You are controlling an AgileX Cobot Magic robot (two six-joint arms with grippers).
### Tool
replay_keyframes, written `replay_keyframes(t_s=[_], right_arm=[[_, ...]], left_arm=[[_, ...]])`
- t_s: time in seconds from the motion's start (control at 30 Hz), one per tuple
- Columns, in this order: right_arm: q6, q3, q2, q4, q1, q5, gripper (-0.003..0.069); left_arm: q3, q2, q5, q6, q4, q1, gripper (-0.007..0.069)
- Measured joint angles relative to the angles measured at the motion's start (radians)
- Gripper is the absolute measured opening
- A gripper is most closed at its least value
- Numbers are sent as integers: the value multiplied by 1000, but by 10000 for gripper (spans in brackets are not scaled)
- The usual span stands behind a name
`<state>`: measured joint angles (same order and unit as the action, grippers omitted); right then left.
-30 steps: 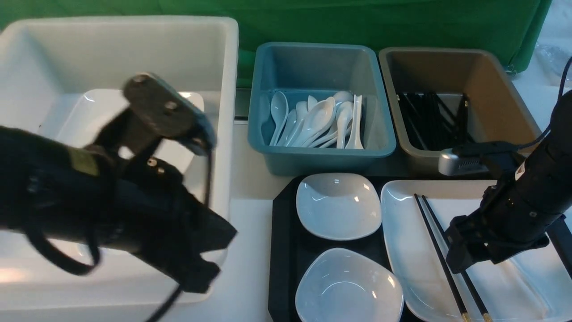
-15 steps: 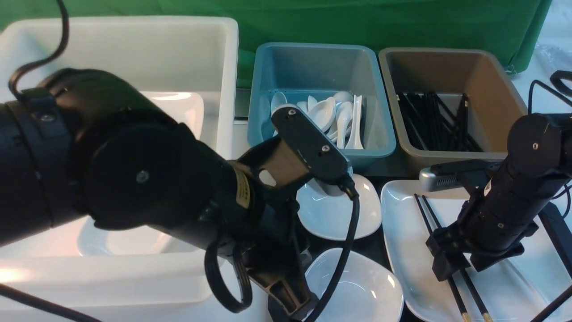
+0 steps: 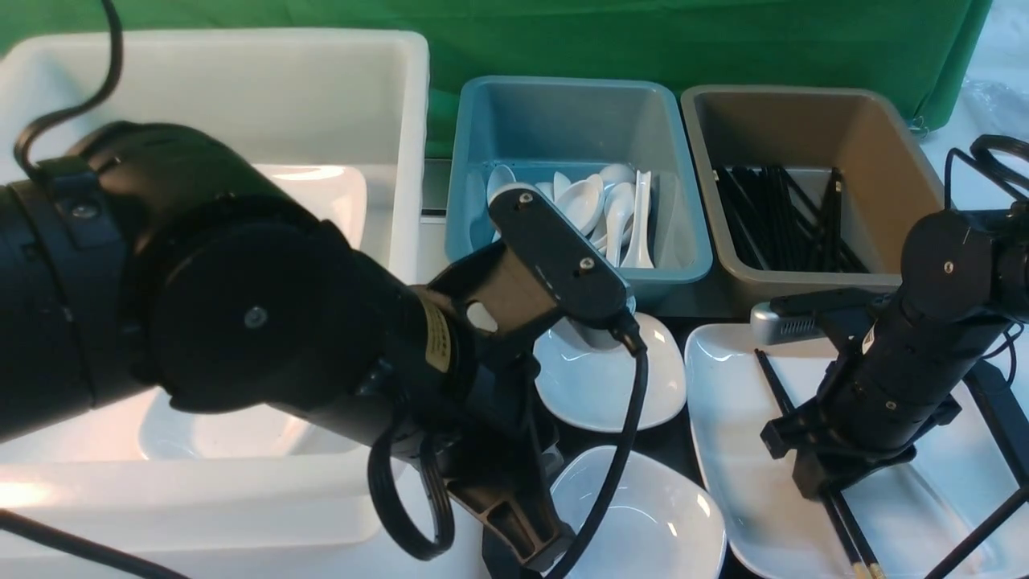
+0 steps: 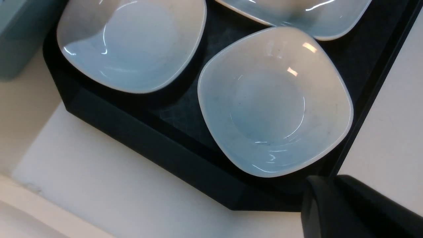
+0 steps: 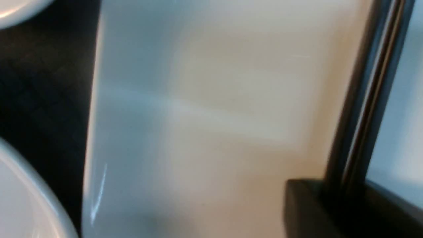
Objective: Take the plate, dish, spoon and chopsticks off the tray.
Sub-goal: Use the right arm to grab a pair of chopsticks from the plate
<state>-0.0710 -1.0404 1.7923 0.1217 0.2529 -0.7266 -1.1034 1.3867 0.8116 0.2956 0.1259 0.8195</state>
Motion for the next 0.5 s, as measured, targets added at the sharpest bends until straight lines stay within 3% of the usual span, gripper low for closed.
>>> replay_keyframes(t_s=[0.03, 0.33, 0.5], right_arm=[[0, -1, 1, 0, 0, -5, 132], [0, 0, -57, 7, 0, -91, 143], [-24, 0, -219, 10, 0, -171, 143]], left_arm=[[0, 0, 0, 0, 0, 0, 11], [0, 0, -2, 0, 0, 0, 11], [0, 0, -36, -1, 0, 0, 11]])
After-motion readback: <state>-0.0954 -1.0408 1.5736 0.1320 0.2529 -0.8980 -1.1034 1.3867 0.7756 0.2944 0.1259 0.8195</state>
